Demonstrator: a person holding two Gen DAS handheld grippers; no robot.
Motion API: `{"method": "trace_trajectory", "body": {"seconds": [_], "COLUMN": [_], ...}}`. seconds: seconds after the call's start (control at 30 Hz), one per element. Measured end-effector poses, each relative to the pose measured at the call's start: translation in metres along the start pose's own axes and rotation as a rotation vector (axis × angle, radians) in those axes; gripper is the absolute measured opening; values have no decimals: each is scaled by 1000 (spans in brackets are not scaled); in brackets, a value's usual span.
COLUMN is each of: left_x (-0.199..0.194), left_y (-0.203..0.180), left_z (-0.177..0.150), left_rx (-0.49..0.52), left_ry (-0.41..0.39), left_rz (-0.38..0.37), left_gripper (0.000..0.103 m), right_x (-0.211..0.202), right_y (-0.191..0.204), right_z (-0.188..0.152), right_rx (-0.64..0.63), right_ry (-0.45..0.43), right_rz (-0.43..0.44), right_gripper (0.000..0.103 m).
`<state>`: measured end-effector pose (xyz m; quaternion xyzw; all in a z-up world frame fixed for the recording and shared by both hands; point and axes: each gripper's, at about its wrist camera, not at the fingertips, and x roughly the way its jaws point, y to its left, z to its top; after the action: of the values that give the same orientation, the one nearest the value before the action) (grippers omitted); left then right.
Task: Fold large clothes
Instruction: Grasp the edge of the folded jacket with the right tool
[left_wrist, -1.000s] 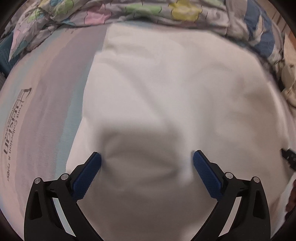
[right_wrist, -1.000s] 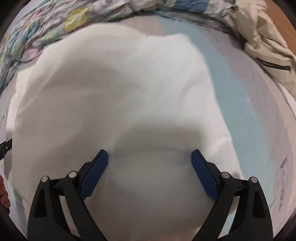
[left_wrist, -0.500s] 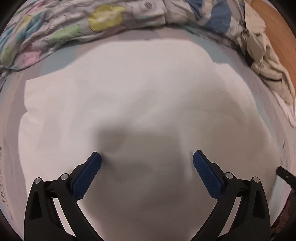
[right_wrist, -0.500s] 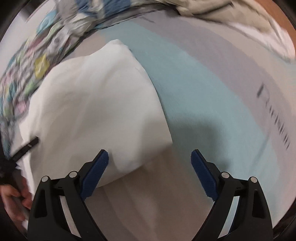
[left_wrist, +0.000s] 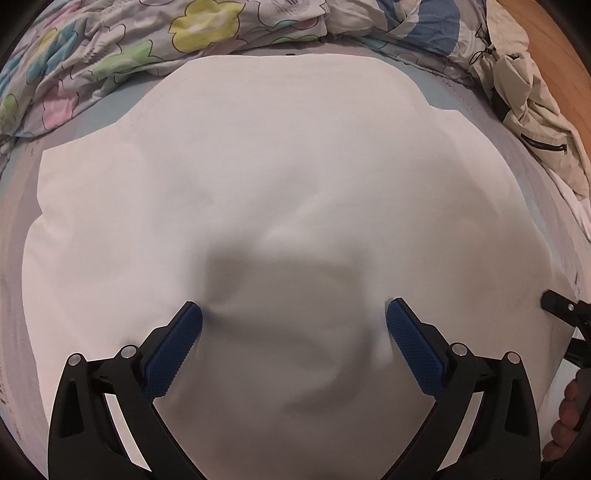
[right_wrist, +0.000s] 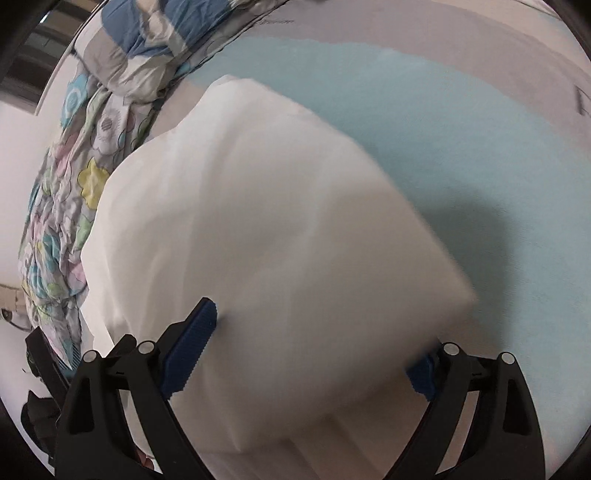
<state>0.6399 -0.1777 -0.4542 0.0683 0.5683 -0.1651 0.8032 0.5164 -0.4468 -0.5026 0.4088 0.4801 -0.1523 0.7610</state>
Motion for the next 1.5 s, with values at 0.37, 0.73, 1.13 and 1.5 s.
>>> {"method": "trace_trajectory", "body": {"seconds": [0.37, 0.73, 1.13, 1.5], "left_x": [2, 2, 3, 3], "left_y": [1, 0, 3, 6], "left_z": [-2, -1, -3, -8], "left_rx": [-9, -17, -27, -57], "left_ry": [-15, -21, -36, -64], "left_rz": [-7, -3, 1, 7], "left_gripper": [98, 98, 98, 98], "right_x": [10, -6, -27, -54], "right_y": [1, 13, 55, 118], "right_z": [5, 13, 5, -9], "right_rx": [8, -14, -246, -511], "right_ry": [-4, 21, -81, -194], "right_rz": [5, 72, -31, -30], "right_gripper": [66, 26, 19, 15]}}
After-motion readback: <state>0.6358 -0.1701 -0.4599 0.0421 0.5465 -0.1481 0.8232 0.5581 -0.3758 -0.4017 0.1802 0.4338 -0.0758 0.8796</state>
